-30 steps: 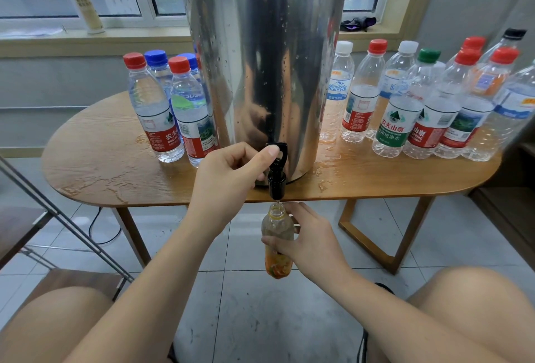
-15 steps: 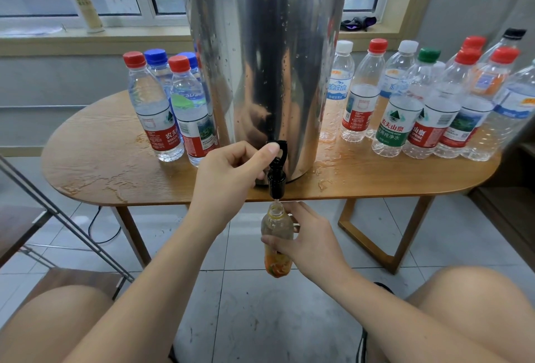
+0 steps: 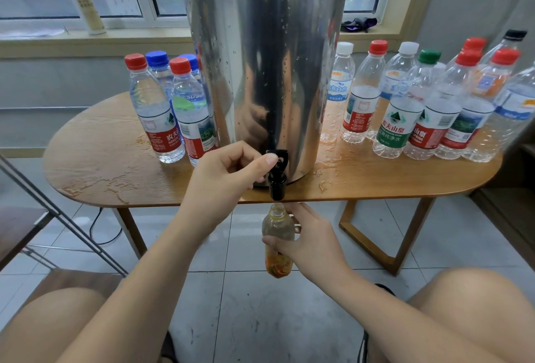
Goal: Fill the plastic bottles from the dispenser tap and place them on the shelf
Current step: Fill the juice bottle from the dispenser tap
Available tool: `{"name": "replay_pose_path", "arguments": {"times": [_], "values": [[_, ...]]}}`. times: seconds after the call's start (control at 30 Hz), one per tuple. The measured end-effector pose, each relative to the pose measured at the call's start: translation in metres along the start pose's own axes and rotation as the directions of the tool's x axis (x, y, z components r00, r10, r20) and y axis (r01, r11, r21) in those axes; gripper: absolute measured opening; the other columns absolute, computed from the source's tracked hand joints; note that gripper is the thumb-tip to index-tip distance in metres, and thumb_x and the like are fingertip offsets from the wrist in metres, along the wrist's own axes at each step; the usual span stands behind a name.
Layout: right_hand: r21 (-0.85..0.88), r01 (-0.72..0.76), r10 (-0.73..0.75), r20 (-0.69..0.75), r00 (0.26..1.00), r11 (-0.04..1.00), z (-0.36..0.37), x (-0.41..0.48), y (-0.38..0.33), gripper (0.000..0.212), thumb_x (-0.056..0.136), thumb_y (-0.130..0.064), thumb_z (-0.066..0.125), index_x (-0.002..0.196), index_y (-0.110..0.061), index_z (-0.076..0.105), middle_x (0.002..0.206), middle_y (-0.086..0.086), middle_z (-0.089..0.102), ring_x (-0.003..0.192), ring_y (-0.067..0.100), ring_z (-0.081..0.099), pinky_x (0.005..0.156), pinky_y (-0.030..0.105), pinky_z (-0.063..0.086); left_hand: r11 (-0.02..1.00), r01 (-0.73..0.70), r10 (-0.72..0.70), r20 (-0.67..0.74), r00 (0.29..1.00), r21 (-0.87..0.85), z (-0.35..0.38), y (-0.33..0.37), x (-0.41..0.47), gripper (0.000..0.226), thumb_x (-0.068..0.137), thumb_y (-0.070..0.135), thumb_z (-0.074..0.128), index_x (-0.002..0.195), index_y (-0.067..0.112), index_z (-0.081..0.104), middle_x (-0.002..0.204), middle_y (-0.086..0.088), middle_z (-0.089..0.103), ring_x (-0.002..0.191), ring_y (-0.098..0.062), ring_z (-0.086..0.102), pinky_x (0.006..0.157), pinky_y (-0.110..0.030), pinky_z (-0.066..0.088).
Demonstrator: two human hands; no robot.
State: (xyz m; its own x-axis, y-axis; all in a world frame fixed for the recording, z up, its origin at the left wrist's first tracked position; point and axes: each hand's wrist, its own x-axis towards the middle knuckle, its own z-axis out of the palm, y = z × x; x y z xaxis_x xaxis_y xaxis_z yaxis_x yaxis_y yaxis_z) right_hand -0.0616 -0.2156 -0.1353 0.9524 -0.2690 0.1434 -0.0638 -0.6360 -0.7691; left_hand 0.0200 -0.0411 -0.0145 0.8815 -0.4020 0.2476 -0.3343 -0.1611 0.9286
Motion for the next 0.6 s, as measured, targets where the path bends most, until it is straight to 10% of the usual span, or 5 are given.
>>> {"name": "replay_pose_path", "arguments": {"times": [0.3, 0.6], "values": [[0.036, 0.089, -0.088, -0.018, 0.996, 0.995, -0.002, -0.005, 0.001, 0.054, 0.078, -0.053, 0.092, 0.125, -0.038, 0.068, 0.118, -0.023, 0.068, 0.111, 0.003, 0.065, 0.094, 0.029, 0.058, 0.991, -0.005, 0.022, -0.134, 0.991, 0.132, -0.05, -0.029, 0.007, 0.003, 0.102, 0.023, 0.074, 0.105, 0.022, 0.075, 0.091, 0.0, 0.077, 0.083, -0.013, 0.072, 0.075, -0.021, 0.056], [0.09, 0.123, -0.123, 0.001, 0.992, 0.988, -0.001, -0.012, 0.0, 0.056, 0.078, -0.055, 0.089, 0.126, -0.038, 0.068, 0.12, -0.023, 0.067, 0.114, 0.005, 0.065, 0.096, 0.033, 0.058, 0.823, 0.091, -0.047, -0.093, 0.995, 0.56, -0.069, -0.064, -0.004, 0.028, 0.091, 0.034, 0.087, 0.113, 0.035, 0.07, 0.102, 0.018, 0.067, 0.098, -0.001, 0.064, 0.071, -0.014, 0.043]]}}
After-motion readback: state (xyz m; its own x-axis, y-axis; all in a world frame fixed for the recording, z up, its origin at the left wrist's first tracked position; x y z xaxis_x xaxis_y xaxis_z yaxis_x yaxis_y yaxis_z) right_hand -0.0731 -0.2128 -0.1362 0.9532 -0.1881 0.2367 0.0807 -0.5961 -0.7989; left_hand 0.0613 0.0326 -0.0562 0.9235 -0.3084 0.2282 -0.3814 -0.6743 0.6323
